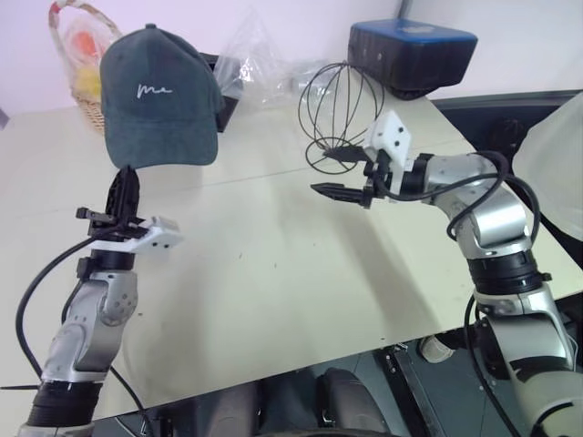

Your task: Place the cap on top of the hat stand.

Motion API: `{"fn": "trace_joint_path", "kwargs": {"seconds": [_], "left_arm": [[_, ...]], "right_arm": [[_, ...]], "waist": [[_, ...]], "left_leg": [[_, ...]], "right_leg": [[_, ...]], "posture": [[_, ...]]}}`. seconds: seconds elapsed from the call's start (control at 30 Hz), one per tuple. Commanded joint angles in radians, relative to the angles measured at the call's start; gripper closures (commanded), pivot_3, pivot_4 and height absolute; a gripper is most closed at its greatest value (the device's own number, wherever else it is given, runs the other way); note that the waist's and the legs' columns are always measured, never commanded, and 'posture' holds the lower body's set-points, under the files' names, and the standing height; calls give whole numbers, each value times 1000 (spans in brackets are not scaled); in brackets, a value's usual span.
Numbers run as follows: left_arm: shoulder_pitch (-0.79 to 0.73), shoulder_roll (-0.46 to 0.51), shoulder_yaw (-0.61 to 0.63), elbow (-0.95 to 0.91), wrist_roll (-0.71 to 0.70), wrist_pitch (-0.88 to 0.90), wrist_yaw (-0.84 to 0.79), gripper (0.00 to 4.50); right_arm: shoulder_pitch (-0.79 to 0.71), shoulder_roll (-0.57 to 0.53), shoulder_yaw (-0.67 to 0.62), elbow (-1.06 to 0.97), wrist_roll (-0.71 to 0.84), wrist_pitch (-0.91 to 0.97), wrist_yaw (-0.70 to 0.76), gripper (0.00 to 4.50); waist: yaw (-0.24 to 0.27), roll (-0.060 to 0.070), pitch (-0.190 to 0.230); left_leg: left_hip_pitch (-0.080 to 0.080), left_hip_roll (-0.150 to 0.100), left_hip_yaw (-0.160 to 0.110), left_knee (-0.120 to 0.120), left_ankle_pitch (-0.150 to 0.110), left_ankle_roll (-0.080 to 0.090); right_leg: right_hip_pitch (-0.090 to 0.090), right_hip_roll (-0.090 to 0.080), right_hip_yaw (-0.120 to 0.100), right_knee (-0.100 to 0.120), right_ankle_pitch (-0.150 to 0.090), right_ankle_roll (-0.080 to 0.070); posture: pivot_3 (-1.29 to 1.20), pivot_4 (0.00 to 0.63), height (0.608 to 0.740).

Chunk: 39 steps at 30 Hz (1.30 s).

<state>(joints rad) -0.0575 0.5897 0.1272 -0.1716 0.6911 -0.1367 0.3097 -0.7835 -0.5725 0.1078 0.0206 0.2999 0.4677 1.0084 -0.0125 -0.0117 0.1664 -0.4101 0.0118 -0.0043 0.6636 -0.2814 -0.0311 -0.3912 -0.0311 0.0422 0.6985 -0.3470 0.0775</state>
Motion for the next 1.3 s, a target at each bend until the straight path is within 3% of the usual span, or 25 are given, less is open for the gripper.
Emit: {"fn": "trace_joint_path", "kwargs": {"seconds": [0.03, 0.57, 1.3], "left_arm": [[-65, -18, 27, -53, -53, 5, -27, 4489], [-275, -119, -95, 8, -99, -16, -150, 4489], [-525, -173, -218, 247, -70, -117, -98, 4489]], "right_arm": [[-6, -27, -31, -47, 16, 2, 9, 1013], [-13, -91, -69, -11, 0, -16, -12, 1013], [116, -137, -148, -173, 24, 52, -104, 1013]], "waist": [[3, 0, 0], [1, -1, 0], [3, -1, 0]], "left_leg": [[0, 0, 0, 0, 0, 0], [-1, 0, 0, 2, 0, 0], [-1, 0, 0, 3, 0, 0]], "right_leg": [[0, 0, 0, 0, 0, 0], [0, 1, 0, 0, 0, 0], [0, 1, 0, 0, 0, 0]], "posture": [[0, 150, 740], [0, 150, 740], [0, 150, 740]]}}
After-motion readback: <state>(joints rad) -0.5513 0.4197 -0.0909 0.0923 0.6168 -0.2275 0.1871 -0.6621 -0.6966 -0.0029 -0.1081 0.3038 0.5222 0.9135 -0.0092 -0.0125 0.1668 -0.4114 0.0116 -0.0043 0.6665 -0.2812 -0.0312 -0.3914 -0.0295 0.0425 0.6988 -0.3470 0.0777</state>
